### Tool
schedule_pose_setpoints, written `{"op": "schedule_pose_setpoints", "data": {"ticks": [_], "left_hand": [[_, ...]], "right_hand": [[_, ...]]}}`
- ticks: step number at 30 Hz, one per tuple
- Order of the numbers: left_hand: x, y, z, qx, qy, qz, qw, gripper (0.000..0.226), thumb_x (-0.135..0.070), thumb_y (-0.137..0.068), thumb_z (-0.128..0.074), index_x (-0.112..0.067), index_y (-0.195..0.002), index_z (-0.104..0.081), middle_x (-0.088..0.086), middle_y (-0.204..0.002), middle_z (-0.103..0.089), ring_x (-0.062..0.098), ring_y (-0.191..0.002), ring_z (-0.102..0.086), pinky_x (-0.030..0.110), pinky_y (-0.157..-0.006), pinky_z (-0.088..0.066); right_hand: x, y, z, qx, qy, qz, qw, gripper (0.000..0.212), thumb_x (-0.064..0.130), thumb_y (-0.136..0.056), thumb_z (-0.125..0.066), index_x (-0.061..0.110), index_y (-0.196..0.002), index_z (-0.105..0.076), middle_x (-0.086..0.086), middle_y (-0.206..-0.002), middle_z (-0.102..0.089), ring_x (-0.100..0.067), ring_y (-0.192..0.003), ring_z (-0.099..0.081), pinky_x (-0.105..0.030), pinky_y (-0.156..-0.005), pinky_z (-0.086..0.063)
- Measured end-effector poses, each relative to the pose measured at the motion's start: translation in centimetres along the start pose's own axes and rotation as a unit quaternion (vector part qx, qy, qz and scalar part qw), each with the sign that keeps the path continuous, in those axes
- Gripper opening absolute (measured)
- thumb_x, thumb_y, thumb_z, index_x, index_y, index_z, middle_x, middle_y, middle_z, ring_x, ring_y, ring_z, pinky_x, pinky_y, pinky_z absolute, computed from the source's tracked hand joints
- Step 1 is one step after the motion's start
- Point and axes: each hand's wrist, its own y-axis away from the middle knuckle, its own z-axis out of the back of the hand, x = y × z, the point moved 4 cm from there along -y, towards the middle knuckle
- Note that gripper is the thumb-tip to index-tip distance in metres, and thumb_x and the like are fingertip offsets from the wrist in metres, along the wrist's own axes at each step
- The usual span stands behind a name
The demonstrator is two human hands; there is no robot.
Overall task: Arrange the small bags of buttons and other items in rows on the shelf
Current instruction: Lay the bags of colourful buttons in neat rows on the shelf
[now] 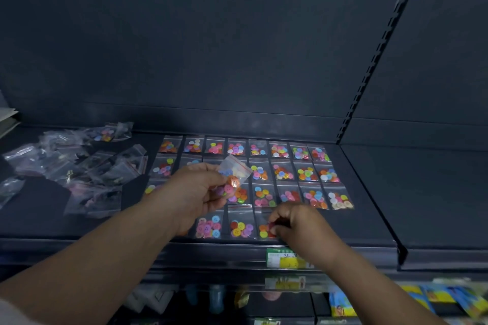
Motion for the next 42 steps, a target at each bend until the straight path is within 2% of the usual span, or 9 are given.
{"op": "schedule_pose_setpoints", "data": {"ticks": [7,14,18,22,27,31,34,37,42], "left_hand": [[0.4,-0.2,-0.2,-0.004,-0.008,0.007,1.000,0.013,-0.002,-0.086,-0.061,-0.007,-0.098,-0.061,0.007,-0.074,-0.065,0.012,-0.061,-0.058,0.024,-0.054,-0.052],[1.2,-0.1,-1.8,-0.011,-0.044,0.002,0.999,0.014,0.000,-0.082,-0.066,-0.012,-0.088,-0.064,0.006,-0.084,-0.067,0.014,-0.070,-0.056,0.024,-0.058,-0.045],[1.7,0.2,-3.4,0.011,-0.031,-0.003,0.999,0.021,0.006,-0.078,-0.067,-0.013,-0.079,-0.059,0.005,-0.080,-0.065,0.015,-0.075,-0.060,0.024,-0.062,-0.049],[2.0,0.6,-4.3,0.047,-0.070,-0.025,0.996,0.023,0.007,-0.075,-0.070,-0.013,-0.080,-0.059,0.003,-0.079,-0.063,0.017,-0.077,-0.062,0.026,-0.070,-0.053],[2.2,0.7,-4.4,0.044,-0.193,-0.086,0.976,0.017,-0.005,-0.085,-0.064,-0.018,-0.094,-0.058,0.000,-0.092,-0.065,0.015,-0.087,-0.063,0.024,-0.073,-0.050],[2.8,0.3,-4.0,0.031,-0.374,-0.176,0.910,0.011,-0.018,-0.092,-0.057,-0.025,-0.101,-0.057,-0.008,-0.102,-0.063,0.010,-0.094,-0.060,0.021,-0.078,-0.048],[3.4,0.2,-4.0,0.032,-0.516,-0.250,0.819,0.024,-0.025,-0.094,-0.053,-0.021,-0.116,-0.060,-0.007,-0.115,-0.060,0.011,-0.106,-0.055,0.026,-0.091,-0.045],[3.8,0.4,-4.4,0.034,-0.588,-0.315,0.744,0.022,-0.025,-0.094,-0.050,-0.019,-0.111,-0.064,-0.003,-0.108,-0.062,0.014,-0.101,-0.053,0.027,-0.086,-0.043],[4.3,-0.1,-4.4,0.035,-0.646,-0.322,0.691,0.020,-0.026,-0.095,-0.049,-0.017,-0.102,-0.065,-0.001,-0.101,-0.061,0.016,-0.100,-0.049,0.028,-0.082,-0.042]], "right_hand": [[0.0,0.1,0.1,-0.011,-0.011,0.001,1.000,0.013,0.014,-0.086,-0.065,0.026,-0.081,-0.065,0.012,-0.076,-0.064,0.002,-0.066,-0.059,-0.009,-0.056,-0.043],[2.9,0.0,1.5,-0.028,-0.351,-0.043,0.935,0.013,0.022,-0.088,-0.062,0.010,-0.084,-0.065,0.002,-0.067,-0.058,-0.009,-0.061,-0.053,-0.021,-0.059,-0.046],[3.7,-0.1,1.3,-0.002,-0.455,-0.074,0.887,0.012,0.013,-0.087,-0.064,0.014,-0.075,-0.064,0.000,-0.063,-0.062,-0.007,-0.052,-0.053,-0.022,-0.050,-0.041],[3.1,0.1,1.6,-0.002,-0.468,-0.096,0.879,0.011,0.006,-0.086,-0.062,0.012,-0.077,-0.064,-0.001,-0.063,-0.063,-0.010,-0.054,-0.054,-0.024,-0.054,-0.044],[-0.1,0.8,3.5,-0.018,-0.396,-0.148,0.906,0.017,0.009,-0.088,-0.062,0.018,-0.074,-0.067,0.001,-0.067,-0.066,-0.012,-0.062,-0.056,-0.025,-0.060,-0.047],[-3.2,1.2,4.4,-0.057,-0.289,-0.187,0.937,0.013,0.004,-0.085,-0.064,0.012,-0.076,-0.062,-0.004,-0.074,-0.069,-0.013,-0.062,-0.059,-0.025,-0.061,-0.049],[-4.5,1.1,4.0,-0.064,-0.190,-0.194,0.960,0.011,0.007,-0.081,-0.068,0.011,-0.072,-0.062,0.000,-0.068,-0.067,-0.012,-0.062,-0.060,-0.027,-0.063,-0.051],[-4.7,1.0,3.6,-0.068,-0.110,-0.189,0.973,0.013,0.019,-0.081,-0.070,0.015,-0.075,-0.060,0.007,-0.065,-0.064,-0.008,-0.062,-0.057,-0.025,-0.061,-0.047],[-4.1,1.4,3.8,-0.080,0.065,-0.170,0.980,0.016,0.029,-0.082,-0.068,0.021,-0.086,-0.055,0.006,-0.078,-0.061,-0.010,-0.069,-0.056,-0.024,-0.054,-0.041]]}}
